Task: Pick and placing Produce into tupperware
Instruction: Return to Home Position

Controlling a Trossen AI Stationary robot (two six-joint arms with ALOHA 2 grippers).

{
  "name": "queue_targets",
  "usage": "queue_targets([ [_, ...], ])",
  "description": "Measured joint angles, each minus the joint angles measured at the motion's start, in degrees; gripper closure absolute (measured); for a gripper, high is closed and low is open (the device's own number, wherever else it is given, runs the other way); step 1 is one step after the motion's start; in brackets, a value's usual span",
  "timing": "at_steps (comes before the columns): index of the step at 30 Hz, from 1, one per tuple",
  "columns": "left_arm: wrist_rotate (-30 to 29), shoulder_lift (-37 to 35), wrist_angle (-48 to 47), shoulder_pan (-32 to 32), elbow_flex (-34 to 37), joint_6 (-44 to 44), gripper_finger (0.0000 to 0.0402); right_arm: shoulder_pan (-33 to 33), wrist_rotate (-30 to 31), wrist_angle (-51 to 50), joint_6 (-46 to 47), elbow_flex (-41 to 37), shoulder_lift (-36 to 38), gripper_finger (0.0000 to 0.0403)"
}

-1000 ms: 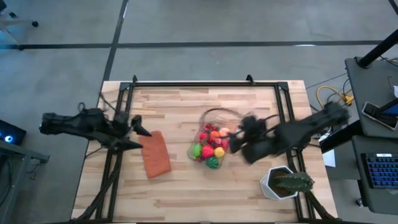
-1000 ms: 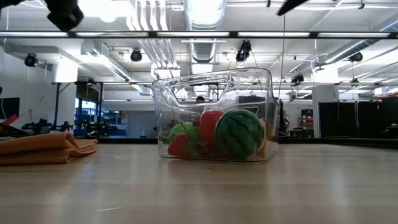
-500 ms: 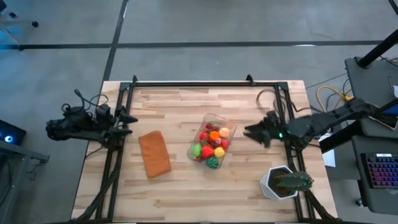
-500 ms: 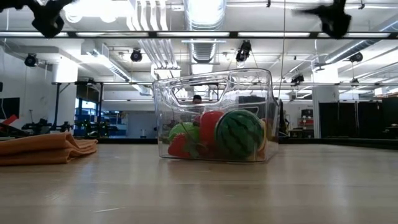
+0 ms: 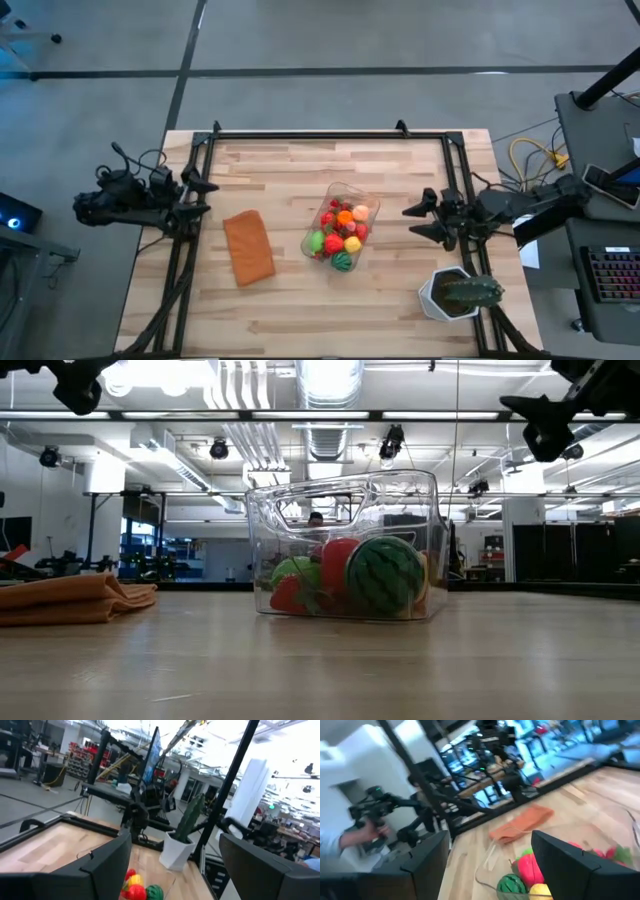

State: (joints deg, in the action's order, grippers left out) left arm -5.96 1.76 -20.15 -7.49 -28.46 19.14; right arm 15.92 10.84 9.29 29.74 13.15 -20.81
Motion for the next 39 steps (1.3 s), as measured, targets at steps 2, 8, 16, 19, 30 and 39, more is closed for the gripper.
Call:
queue_targets([
  [2, -0.03, 0.35, 0.19, 0.00, -0.21, 0.00, 0.0114, -0.32, -1.81, -1.56, -2.89, -1.46, 4.22, 0.0128],
  [8, -0.06, 1.72, 0.11, 0.00, -0.01, -0.04, 0.0114, -0.32, 0.59, -16.25, -5.41, -2.03, 16.69, 0.0128],
  [16, -0.04, 2.49, 0.26, 0.00, 0.52, -0.04, 0.0114, -0.39, 10.40, -31.64, -7.28, 3.14, 19.94, 0.0128],
  [19, -0.05, 2.41, 0.18, 0.00, 0.68, -0.04, 0.0114, -0.39, 11.23, -37.61, -6.92, 4.39, 20.88, 0.0128],
  [30, -0.04, 2.25, 0.18, 0.00, 0.69, -0.07, 0.0114, -0.56, 15.02, -23.02, -5.01, -4.32, 20.22, 0.0129],
  [39, -0.04, 2.21, 0.11, 0.00, 0.69, -0.07, 0.0114, -0.57, 16.22, -22.51, 0.32, -6.84, 16.18, 0.0129],
])
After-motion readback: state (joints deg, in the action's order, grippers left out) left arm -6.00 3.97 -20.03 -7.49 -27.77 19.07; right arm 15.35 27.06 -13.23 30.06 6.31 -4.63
